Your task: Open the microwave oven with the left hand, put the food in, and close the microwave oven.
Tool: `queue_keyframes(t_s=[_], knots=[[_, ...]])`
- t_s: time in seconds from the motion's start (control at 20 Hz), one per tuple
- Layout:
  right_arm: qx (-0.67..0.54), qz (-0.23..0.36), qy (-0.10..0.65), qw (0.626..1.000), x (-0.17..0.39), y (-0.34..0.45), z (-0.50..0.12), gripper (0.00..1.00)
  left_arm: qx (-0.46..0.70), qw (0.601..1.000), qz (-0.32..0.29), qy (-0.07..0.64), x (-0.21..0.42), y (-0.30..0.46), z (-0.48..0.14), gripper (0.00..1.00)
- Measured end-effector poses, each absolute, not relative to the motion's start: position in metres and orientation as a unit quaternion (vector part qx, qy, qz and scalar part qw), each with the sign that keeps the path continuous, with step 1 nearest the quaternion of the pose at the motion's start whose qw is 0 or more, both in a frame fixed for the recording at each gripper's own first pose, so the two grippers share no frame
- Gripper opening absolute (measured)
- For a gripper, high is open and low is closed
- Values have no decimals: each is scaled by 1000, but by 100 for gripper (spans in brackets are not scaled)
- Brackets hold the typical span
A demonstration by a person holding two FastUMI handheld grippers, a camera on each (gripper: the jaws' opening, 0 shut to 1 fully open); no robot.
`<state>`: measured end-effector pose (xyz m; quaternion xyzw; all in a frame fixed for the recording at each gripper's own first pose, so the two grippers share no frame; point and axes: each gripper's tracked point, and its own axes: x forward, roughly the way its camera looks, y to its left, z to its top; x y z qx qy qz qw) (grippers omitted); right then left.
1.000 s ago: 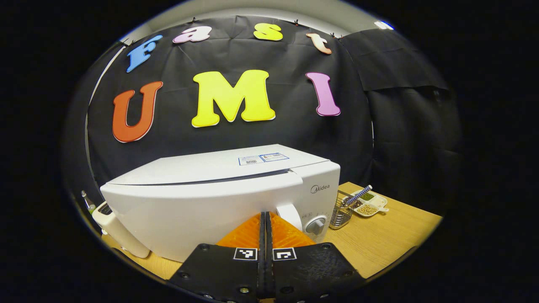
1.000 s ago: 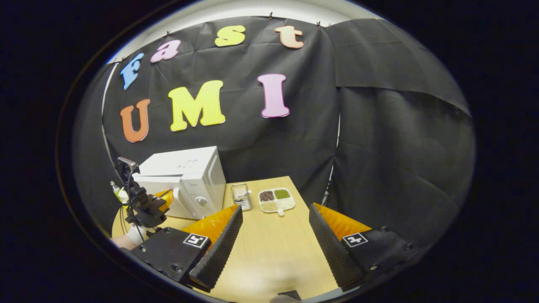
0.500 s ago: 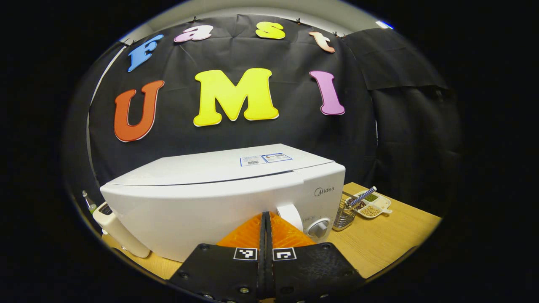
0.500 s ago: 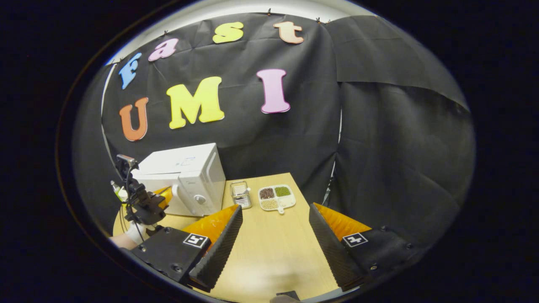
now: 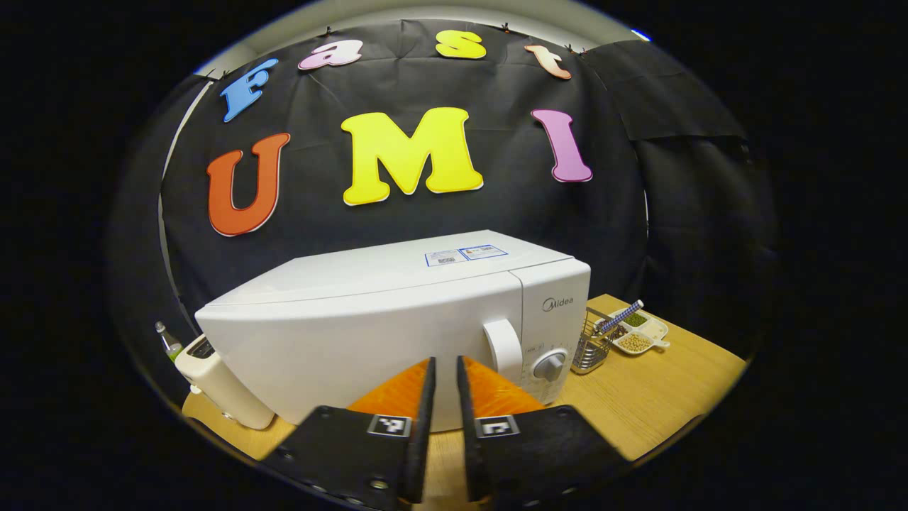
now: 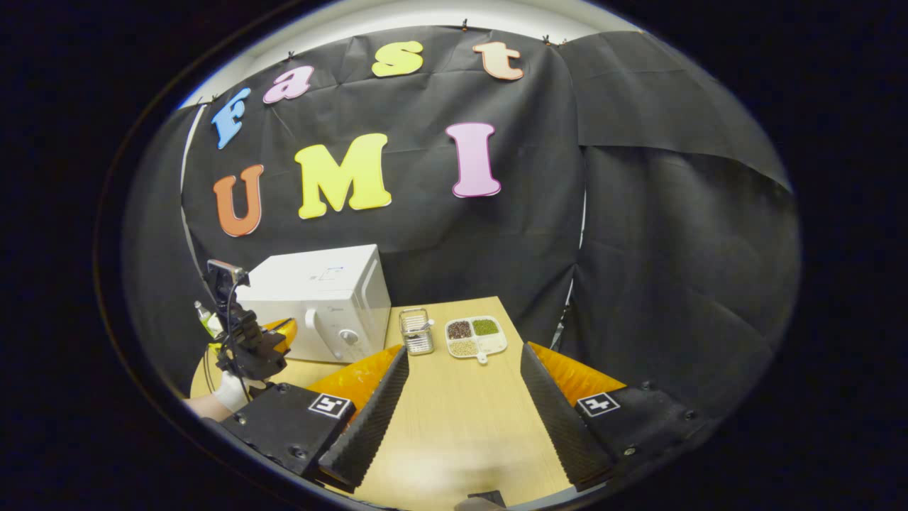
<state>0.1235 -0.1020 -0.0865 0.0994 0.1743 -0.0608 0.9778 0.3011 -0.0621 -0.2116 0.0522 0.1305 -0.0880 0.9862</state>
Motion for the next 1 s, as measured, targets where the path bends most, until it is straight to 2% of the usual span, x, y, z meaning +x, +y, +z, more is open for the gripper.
queue_keyframes(t_s=[0.05,0.1,0.15,0.3,0.45,0.5,0.6,0.65,0.7,0.75,0.8,1.0], knots=[[98,-62,171,978,121,-101,-86,92,52,986,-86,130,289,-57,-212,59],[95,-62,169,979,119,-98,-86,100,55,987,-82,127,282,-52,-213,88],[91,-64,168,979,117,-96,-88,100,62,986,-79,130,270,-47,-215,97],[76,-64,166,981,107,-80,-92,100,56,985,-74,147,226,-36,-214,97],[67,-54,163,983,97,-55,-93,100,29,988,-68,132,180,-26,-188,97],[67,-50,160,984,95,-45,-91,92,26,989,-62,130,165,-18,-178,97],[65,-41,150,986,91,-26,-86,92,11,990,-56,126,138,-2,-159,96],[64,-37,142,987,89,-15,-83,100,0,991,-53,121,127,5,-150,96],[62,-33,134,988,88,-6,-78,100,-9,992,-51,117,115,14,-138,96],[61,-30,128,989,86,4,-75,92,-14,993,-50,110,104,21,-126,96],[64,-23,122,990,84,15,-72,100,-12,994,-42,102,94,33,-113,97],[60,-6,94,994,77,45,-54,100,-5,997,-9,81,65,77,-72,96]])
